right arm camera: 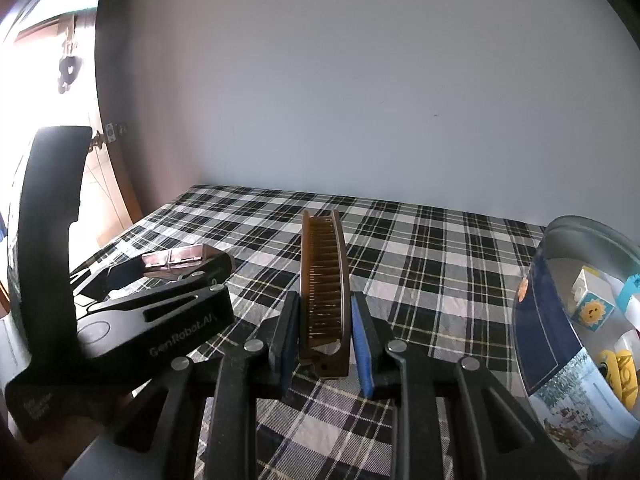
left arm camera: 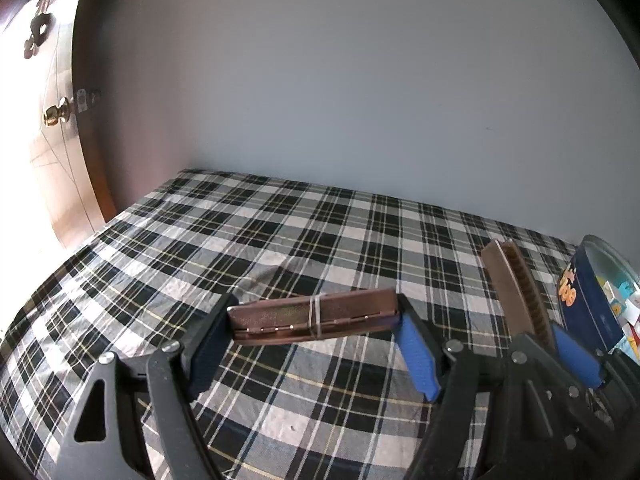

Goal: Organize rigid objects
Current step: 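Lift and carry the brown box and comb over the tin with both tools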

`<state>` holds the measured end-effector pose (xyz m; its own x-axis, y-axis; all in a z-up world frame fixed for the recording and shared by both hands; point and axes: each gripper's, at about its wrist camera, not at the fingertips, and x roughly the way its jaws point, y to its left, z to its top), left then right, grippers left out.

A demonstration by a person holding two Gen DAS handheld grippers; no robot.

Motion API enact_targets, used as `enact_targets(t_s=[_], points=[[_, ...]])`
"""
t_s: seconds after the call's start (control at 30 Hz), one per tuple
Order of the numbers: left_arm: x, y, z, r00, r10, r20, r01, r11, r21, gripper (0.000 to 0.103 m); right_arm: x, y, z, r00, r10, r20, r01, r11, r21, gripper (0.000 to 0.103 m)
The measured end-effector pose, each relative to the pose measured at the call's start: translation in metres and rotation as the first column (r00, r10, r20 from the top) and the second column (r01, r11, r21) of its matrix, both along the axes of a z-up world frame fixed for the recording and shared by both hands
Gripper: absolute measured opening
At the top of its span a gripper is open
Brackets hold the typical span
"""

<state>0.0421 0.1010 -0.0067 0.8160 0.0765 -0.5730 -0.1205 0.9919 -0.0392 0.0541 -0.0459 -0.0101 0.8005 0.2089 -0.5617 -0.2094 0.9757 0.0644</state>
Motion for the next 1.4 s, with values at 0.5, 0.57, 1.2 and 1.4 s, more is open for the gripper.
enact_targets(t_s=[0.5,0.57,1.2,1.4], points=[[-0.011,-0.013,0.003,1.0,-0.024,0.015,0.024,1.0,0.014,0.077,-0.02,-0.006,0.003,1.0,0.002,0.028,-0.001,1.0,-0.023,0.027],[-0.013,-0.014,0.004,0.999,-0.027,0.017,0.027,0.999,0.016,0.077,-0.023,-0.008,0.004,1.0,0.002,0.03,-0.002,1.0,-0.024,0.027],[-0.033,-0.05,0.006,0.996,-0.084,0.042,0.083,0.996,0.025,0.077,-0.055,-0.037,0.011,0.996,-0.013,0.087,0.018,0.998,-0.057,0.027],[-0.041,-0.065,0.007,0.993,-0.106,0.052,0.105,0.994,0.031,0.077,-0.063,-0.048,0.013,0.994,-0.025,0.103,0.031,0.998,-0.063,0.027]])
